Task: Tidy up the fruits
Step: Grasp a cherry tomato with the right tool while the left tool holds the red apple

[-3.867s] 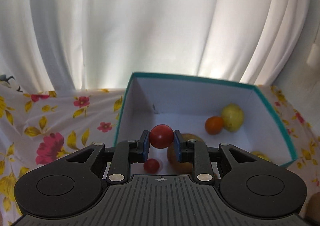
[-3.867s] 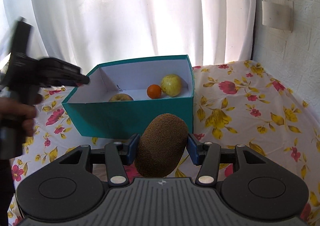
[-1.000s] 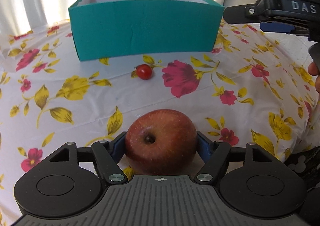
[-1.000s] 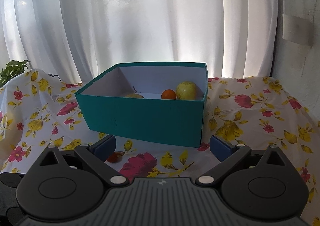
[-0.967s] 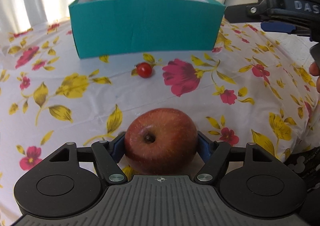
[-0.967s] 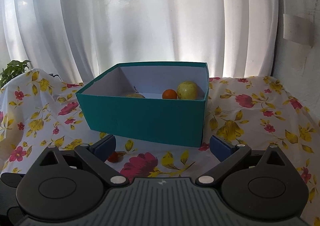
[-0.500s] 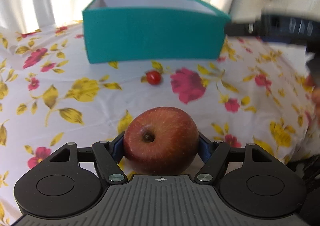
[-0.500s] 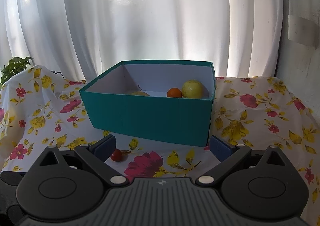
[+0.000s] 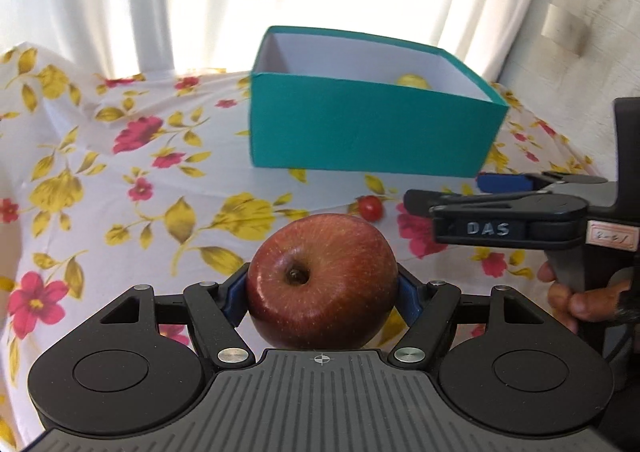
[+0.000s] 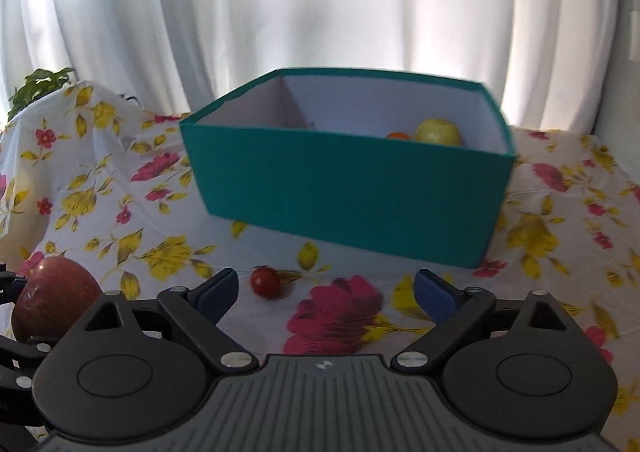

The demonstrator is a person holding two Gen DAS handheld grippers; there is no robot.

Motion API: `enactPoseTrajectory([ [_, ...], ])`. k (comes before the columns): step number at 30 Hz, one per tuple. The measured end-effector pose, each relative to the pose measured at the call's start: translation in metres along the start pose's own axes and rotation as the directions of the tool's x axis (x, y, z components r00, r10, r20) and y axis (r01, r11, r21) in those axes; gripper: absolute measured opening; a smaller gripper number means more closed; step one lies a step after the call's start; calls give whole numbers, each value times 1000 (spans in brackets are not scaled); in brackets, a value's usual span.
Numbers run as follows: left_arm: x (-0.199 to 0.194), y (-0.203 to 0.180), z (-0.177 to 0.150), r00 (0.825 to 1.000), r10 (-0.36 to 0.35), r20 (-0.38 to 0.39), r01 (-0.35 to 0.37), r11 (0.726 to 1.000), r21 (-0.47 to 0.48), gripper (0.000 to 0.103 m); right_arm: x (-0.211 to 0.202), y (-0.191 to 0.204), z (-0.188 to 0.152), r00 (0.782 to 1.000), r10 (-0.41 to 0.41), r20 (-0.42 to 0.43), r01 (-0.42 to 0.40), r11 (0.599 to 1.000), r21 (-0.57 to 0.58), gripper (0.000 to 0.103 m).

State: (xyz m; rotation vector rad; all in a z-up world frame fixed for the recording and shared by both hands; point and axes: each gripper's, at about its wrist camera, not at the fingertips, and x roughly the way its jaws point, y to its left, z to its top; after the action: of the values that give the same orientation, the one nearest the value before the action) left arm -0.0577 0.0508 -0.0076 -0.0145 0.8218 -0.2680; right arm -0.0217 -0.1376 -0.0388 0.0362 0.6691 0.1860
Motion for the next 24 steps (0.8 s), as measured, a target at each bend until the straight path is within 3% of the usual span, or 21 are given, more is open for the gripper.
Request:
enactPoseTrajectory([
  [4, 0, 6, 0, 1000, 17, -9, -17, 1000, -27, 75, 18, 10, 1, 999, 26, -25, -26, 1000, -13, 78],
  [9, 0, 12, 0, 999, 36, -18, -37, 998, -48, 75, 28, 17, 2, 998, 42, -42, -43, 999, -22, 72],
  [11, 0, 14, 0, 999, 42, -22, -44, 997, -57, 75, 32, 21, 2, 997, 51, -53, -53, 998, -28, 64],
  [24, 3, 21, 3, 998, 47, -40, -51, 995, -83, 75, 57, 33, 1, 992, 74, -100, -81, 994, -70, 33],
])
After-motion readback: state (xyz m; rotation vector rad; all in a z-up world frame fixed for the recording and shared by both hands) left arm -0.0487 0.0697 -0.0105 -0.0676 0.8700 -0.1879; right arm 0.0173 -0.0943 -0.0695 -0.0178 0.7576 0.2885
